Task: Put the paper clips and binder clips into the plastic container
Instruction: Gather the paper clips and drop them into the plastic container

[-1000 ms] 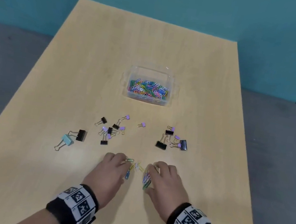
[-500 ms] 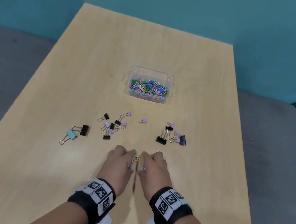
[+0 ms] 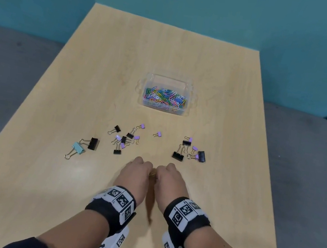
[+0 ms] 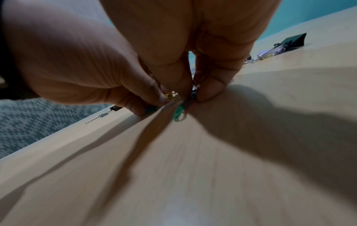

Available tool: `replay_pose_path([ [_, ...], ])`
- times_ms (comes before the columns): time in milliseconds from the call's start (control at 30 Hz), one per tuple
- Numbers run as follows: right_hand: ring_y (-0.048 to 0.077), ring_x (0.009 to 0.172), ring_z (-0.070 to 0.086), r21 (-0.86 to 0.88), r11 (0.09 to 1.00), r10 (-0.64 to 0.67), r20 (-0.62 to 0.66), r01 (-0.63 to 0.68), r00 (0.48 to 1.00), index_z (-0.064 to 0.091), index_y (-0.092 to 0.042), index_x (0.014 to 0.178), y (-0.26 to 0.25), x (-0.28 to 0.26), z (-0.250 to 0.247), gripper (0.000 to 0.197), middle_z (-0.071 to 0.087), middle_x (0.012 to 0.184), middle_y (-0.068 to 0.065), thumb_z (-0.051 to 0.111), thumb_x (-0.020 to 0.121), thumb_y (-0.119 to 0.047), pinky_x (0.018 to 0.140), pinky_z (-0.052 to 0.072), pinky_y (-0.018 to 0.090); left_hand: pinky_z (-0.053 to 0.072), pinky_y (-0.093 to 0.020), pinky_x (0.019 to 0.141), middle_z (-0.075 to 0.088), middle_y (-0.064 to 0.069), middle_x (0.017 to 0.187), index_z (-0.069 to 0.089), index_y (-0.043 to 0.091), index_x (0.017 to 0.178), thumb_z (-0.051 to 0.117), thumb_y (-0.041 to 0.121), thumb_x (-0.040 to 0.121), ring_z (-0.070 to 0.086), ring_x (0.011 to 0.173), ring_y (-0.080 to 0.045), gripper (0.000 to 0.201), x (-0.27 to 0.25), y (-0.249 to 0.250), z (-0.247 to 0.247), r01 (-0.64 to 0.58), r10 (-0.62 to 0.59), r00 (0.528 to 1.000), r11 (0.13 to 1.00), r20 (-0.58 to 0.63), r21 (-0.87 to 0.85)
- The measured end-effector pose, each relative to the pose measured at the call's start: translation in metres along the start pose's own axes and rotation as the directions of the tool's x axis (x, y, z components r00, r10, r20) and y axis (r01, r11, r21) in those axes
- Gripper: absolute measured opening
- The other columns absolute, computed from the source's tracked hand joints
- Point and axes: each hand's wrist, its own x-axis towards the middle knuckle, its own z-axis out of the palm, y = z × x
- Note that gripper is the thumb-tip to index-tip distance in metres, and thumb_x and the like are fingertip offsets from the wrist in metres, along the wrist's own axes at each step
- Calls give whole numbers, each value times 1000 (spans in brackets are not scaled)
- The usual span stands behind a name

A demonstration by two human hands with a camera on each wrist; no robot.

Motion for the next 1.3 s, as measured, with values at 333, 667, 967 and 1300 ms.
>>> replay_pose_path([
  [333, 23, 72, 45, 62, 998, 21, 57, -24, 998, 48, -14, 77, 18, 3, -10, 16, 45, 87, 2, 44, 79, 1, 51, 26, 24, 31, -27, 60, 41, -1, 87, 43, 16, 81, 40, -4, 78, 40, 71, -20, 21, 1, 11, -14, 15, -27, 989, 996, 144, 83],
  [667, 13, 49, 56, 661, 694, 186, 218, -285, 958, 59, -12, 68, 33, 8, -38, 22, 56, 60, 3, 52, 72, 8, 51, 51, 32, 49, -30, 54, 55, -9, 56, 58, 5, 68, 56, -14, 73, 57, 46, -21, 20, 12, -9, -37, 411, -239, 911, 570, 335, -711],
  [967, 21, 50, 59, 696, 717, 148, -106, -33, 983, 55, -13, 66, 12, 120, -141, 27, 56, 63, 8, 56, 74, 13, 52, 49, 29, 51, -29, 47, 51, -10, 60, 55, 8, 66, 60, -19, 74, 55, 38, -14, 28, 130, 12, -126, 162, -222, 974, 562, 41, -811],
  [1300, 30, 80, 66, 401, 914, 149, -205, -56, 967, 64, -17, 93, 8, 168, -168, 17, 64, 86, 4, 61, 76, -13, 78, 56, 44, 56, -44, 78, 59, 1, 78, 67, 20, 90, 66, 8, 70, 64, 74, -30, 24, 167, 18, -148, 16, -127, 977, 844, -170, -536],
])
